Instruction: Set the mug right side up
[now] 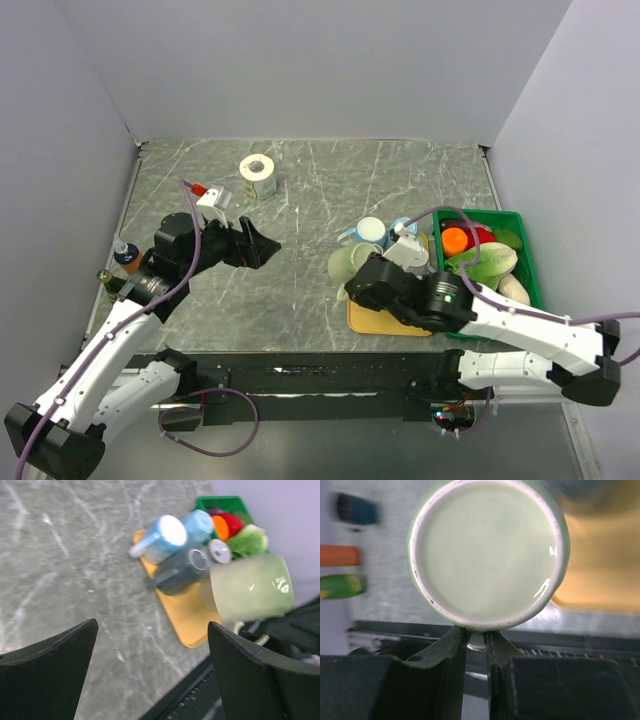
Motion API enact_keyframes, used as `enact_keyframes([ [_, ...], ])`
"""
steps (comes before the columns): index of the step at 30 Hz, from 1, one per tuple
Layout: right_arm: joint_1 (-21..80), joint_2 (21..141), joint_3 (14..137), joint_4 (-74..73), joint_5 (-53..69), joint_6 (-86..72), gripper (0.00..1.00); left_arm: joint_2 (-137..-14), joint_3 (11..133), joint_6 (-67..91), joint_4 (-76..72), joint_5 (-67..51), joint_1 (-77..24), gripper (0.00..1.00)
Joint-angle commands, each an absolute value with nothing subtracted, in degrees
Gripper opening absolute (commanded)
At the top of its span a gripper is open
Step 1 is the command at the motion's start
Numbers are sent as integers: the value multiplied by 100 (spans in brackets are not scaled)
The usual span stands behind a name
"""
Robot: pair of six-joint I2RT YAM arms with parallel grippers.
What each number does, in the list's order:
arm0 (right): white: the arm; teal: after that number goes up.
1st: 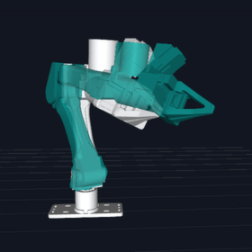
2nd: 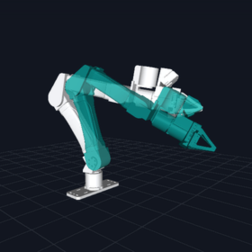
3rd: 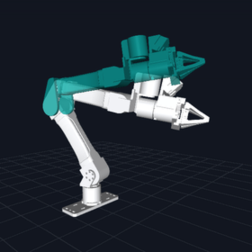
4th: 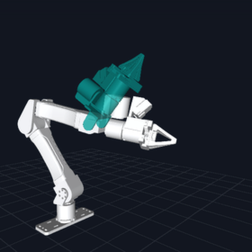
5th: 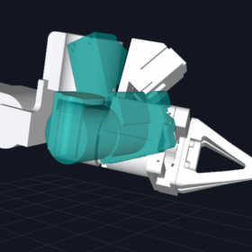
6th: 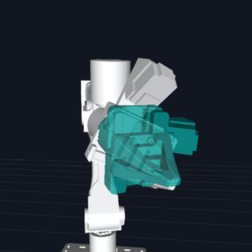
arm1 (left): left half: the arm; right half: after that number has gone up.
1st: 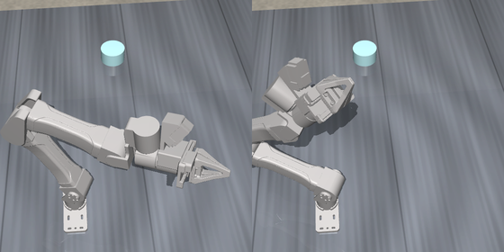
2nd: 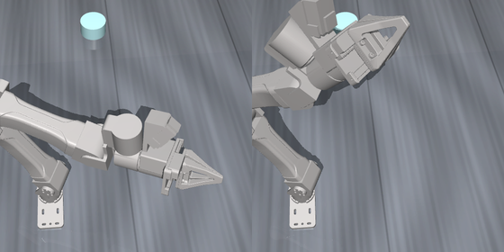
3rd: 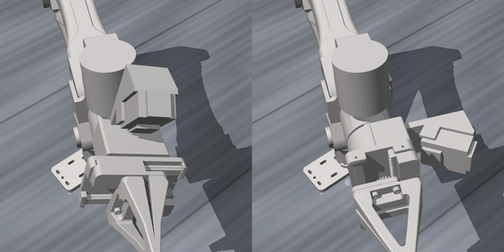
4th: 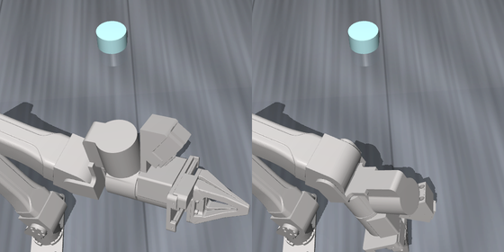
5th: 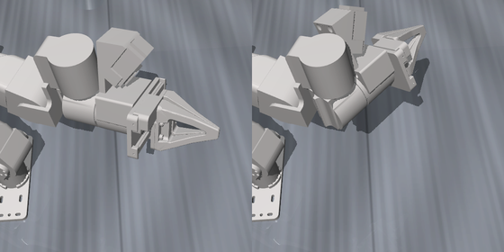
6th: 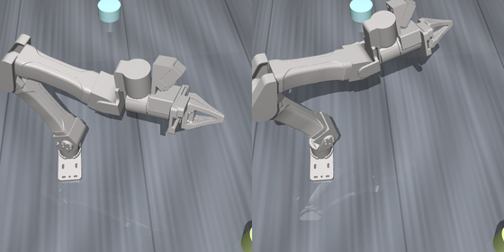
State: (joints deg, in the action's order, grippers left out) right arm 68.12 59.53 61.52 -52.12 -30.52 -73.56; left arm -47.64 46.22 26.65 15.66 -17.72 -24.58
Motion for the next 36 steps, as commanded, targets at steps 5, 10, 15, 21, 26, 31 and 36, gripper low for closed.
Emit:
enact_keyframes([
  [5, 6820, 4905, 5687, -1104, -3771, -4521, 0, -4447, 4931, 3805, 827, -3145, -2479, 96],
  [10, 6820, 4807, 5669, 297, -3428, -3736, 0, -4316, 4502, 4787, -960, -4121, -2479, 96],
  [15, 6794, 4948, 5801, 1062, -2866, -3428, 0, -4298, 4105, 5501, -2293, -4403, -2479, 96],
  [21, 6794, 4992, 5810, 1625, -2233, -3463, 0, -4421, 3991, 6194, -3364, -4588, -2487, 96],
  [26, 6794, 5088, 5739, 1933, -1812, -3498, 0, -4675, 3858, 6872, -4420, -4545, -2531, 96],
  [31, 6794, 5308, 5695, 2206, -1565, -3568, 0, -4878, 4016, 6882, -4369, -4369, -2707, 97],
  [36, 6794, 5475, 5704, 2338, -1389, -3665, 0, -4852, 4096, 6750, -4175, -4175, -2804, 86],
])
